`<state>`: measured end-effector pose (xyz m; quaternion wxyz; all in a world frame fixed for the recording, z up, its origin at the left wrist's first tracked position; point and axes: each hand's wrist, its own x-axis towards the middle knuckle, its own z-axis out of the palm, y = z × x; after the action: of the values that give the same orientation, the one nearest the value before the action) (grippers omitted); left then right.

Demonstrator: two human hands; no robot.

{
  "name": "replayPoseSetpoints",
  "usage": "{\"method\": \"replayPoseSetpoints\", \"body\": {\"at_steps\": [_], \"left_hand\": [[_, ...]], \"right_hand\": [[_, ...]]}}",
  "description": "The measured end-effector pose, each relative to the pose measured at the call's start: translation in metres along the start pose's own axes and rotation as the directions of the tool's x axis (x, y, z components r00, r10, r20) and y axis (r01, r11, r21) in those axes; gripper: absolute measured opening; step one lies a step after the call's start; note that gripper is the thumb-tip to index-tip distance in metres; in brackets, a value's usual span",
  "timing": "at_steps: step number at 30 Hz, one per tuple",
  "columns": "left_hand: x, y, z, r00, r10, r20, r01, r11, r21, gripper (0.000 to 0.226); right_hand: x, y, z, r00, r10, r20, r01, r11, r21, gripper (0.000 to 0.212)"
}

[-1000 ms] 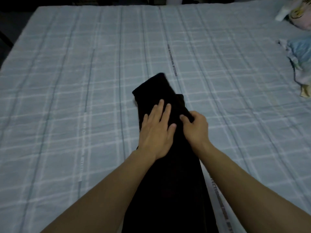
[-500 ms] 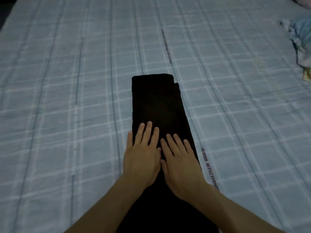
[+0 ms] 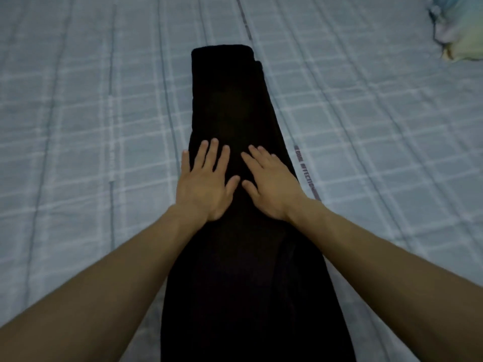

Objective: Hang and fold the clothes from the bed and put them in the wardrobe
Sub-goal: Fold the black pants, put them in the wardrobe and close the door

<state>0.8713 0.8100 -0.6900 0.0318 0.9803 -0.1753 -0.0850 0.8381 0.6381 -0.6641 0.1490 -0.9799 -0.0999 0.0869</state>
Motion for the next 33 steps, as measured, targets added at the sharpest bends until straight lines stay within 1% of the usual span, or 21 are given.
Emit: {"method": "replayPoseSetpoints", "body": {"at_steps": [2, 4, 6, 7, 9, 11, 12, 14, 16, 18, 20, 22, 23, 24, 25, 27, 28, 29, 31, 32, 33], "left_hand": [[-0.035, 0.004, 0.0, 1.0, -0.009, 0.016, 0.01, 1.0, -0.03, 0.073], [-0.064, 0.008, -0.001, 0.999, -0.018, 0.034, 0.019, 0.999, -0.033, 0.073], [-0.086, 0.015, -0.003, 0.999, 0.021, 0.03, -0.02, 1.0, -0.023, 0.073], [-0.095, 0.02, -0.004, 0.998, 0.052, 0.026, -0.051, 0.998, -0.023, 0.073], [-0.11, 0.028, -0.003, 0.994, 0.109, 0.026, -0.108, 0.994, -0.026, 0.072], [-0.118, 0.036, -0.002, 0.989, 0.141, 0.034, -0.14, 0.99, -0.026, 0.07], [-0.121, 0.039, -0.002, 0.989, 0.146, 0.036, -0.145, 0.989, -0.03, 0.069], [-0.124, 0.044, -0.001, 0.989, 0.144, 0.039, -0.142, 0.989, -0.042, 0.068], [-0.126, 0.045, 0.0, 0.99, 0.137, 0.04, -0.135, 0.99, -0.048, 0.067], [-0.127, 0.044, 0.0, 0.99, 0.136, 0.048, -0.134, 0.99, -0.052, 0.067], [-0.126, 0.043, -0.001, 0.988, 0.141, 0.059, -0.138, 0.989, -0.047, 0.068], [-0.126, 0.044, -0.003, 0.988, 0.139, 0.066, -0.137, 0.99, -0.04, 0.068], [-0.127, 0.045, -0.004, 0.988, 0.137, 0.065, -0.135, 0.99, -0.041, 0.068], [-0.127, 0.045, -0.005, 0.989, 0.136, 0.06, -0.132, 0.99, -0.053, 0.068], [-0.128, 0.046, -0.006, 0.989, 0.135, 0.052, -0.131, 0.989, -0.076, 0.068], [-0.129, 0.047, -0.007, 0.99, 0.136, 0.038, -0.129, 0.979, -0.156, 0.068], [-0.13, 0.048, -0.007, 0.989, 0.14, 0.039, -0.131, 0.974, -0.183, 0.068], [-0.13, 0.048, -0.007, 0.987, 0.15, 0.049, -0.14, 0.974, -0.178, 0.069], [-0.133, 0.05, -0.003, 0.981, 0.173, 0.089, -0.165, 0.982, -0.091, 0.069], [-0.134, 0.05, 0.0, 0.978, 0.175, 0.11, -0.171, 0.984, -0.043, 0.069], [-0.136, 0.049, 0.001, 0.978, 0.172, 0.121, -0.172, 0.985, -0.012, 0.069]], "right_hand": [[-0.041, -0.008, -0.002, 0.996, 0.061, -0.066, -0.057, 0.997, 0.053, 0.056], [-0.083, -0.017, -0.003, 0.974, 0.185, -0.133, -0.158, 0.97, 0.186, 0.049], [-0.119, -0.024, -0.004, 0.934, 0.303, -0.188, -0.23, 0.915, 0.331, 0.044], [-0.134, -0.028, -0.003, 0.921, 0.335, -0.198, -0.241, 0.89, 0.386, 0.044], [-0.16, -0.034, 0.0, 0.911, 0.383, -0.153, -0.267, 0.831, 0.488, 0.049], [-0.181, -0.042, 0.007, 0.901, 0.433, -0.03, -0.337, 0.742, 0.579, 0.058], [-0.188, -0.046, 0.011, 0.897, 0.441, 0.012, -0.363, 0.722, 0.589, 0.062], [-0.198, -0.054, 0.017, 0.906, 0.423, 0.034, -0.363, 0.731, 0.578, 0.063], [-0.201, -0.061, 0.02, 0.912, 0.409, 0.005, -0.331, 0.73, 0.598, 0.054], [-0.201, -0.065, 0.019, 0.909, 0.416, -0.035, -0.314, 0.736, 0.6, 0.05], [-0.203, -0.068, 0.019, 0.913, 0.404, -0.056, -0.306, 0.768, 0.563, 0.048], [-0.205, -0.071, 0.019, 0.923, 0.382, -0.051, -0.306, 0.808, 0.503, 0.042], [-0.205, -0.072, 0.018, 0.92, 0.385, -0.073, -0.305, 0.822, 0.481, 0.037], [-0.206, -0.071, 0.015, 0.906, 0.405, -0.124, -0.306, 0.828, 0.469, 0.033], [-0.207, -0.067, 0.011, 0.873, 0.443, -0.202, -0.311, 0.826, 0.47, 0.03], [-0.212, -0.054, 0.004, 0.773, 0.521, -0.362, -0.341, 0.823, 0.455, 0.023], [-0.215, -0.049, 0.001, 0.74, 0.543, -0.398, -0.38, 0.825, 0.419, 0.022], [-0.219, -0.043, 0.001, 0.738, 0.56, -0.377, -0.434, 0.821, 0.37, 0.022], [-0.225, -0.036, 0.005, 0.765, 0.605, -0.22, -0.555, 0.793, 0.252, 0.029], [-0.227, -0.035, 0.009, 0.773, 0.618, -0.145, -0.589, 0.783, 0.198, 0.035], [-0.228, -0.034, 0.011, 0.785, 0.608, -0.12, -0.588, 0.792, 0.167, 0.041]]}}
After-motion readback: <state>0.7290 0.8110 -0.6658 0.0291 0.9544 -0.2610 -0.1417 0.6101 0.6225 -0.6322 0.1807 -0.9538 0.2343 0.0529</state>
